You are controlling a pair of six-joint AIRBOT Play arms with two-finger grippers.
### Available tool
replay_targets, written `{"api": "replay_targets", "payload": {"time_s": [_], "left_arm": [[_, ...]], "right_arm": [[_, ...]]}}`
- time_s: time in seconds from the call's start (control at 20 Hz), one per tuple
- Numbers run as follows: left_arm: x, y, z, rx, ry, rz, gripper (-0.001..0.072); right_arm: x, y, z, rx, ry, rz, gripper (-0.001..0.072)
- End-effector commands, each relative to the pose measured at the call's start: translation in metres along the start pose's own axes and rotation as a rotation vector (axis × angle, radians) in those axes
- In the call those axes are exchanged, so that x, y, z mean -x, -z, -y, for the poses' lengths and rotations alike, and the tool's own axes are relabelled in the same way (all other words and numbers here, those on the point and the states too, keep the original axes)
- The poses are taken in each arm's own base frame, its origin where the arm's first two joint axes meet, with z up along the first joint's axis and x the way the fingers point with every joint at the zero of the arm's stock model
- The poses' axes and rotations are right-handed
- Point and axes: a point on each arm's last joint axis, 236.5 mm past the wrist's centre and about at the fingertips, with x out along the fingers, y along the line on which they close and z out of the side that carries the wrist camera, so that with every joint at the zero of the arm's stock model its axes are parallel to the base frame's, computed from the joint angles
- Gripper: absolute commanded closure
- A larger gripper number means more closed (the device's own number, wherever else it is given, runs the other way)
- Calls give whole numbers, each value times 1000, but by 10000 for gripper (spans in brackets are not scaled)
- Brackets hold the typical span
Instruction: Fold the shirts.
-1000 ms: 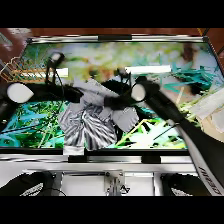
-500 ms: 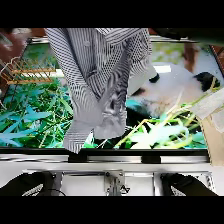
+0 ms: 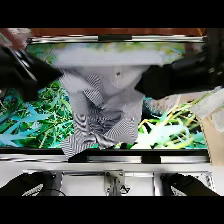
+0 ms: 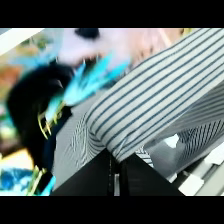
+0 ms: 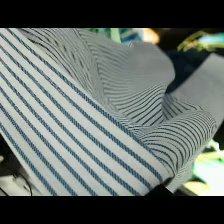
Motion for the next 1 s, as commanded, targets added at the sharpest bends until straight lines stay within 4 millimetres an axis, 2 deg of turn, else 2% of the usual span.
{"api": "replay_targets", "payload": {"time_s": [0.0,0.1,0.2,0.3,0.45,0.5,0.55,0.65,0.7,0.75,0.8,0.85,0.9,0.95], "left_arm": [[-44,114,-36,13,-70,-439,650],[-66,132,-39,23,-51,-489,650],[-75,126,-48,23,-69,-451,650],[-73,115,-69,61,-120,-388,650],[-61,123,-111,222,-204,-366,650],[-59,121,-114,264,-189,-341,650],[-62,114,-111,296,-148,-297,650],[-75,96,-95,312,-45,-212,650],[-84,92,-90,323,-14,-190,650],[-92,96,-90,332,-8,-194,650],[-102,103,-92,347,-4,-209,650],[-111,112,-94,364,-1,-227,649],[-121,120,-97,380,2,-244,649],[-130,127,-98,396,6,-257,649]], "right_arm": [[-47,32,23,15,67,-248,622],[-82,36,21,75,52,-340,622],[-113,42,24,128,63,-421,622],[-134,43,50,152,177,-467,621],[-133,31,115,168,471,-473,621],[-137,25,120,211,482,-465,621],[-148,21,109,271,413,-448,621],[-172,12,68,352,210,-384,621],[-177,10,53,378,140,-364,621],[-178,11,45,389,105,-361,621],[-177,14,46,385,106,-373,612],[-174,18,49,364,118,-396,524],[-172,22,54,318,148,-415,303],[-169,27,56,241,171,-429,121]]}}
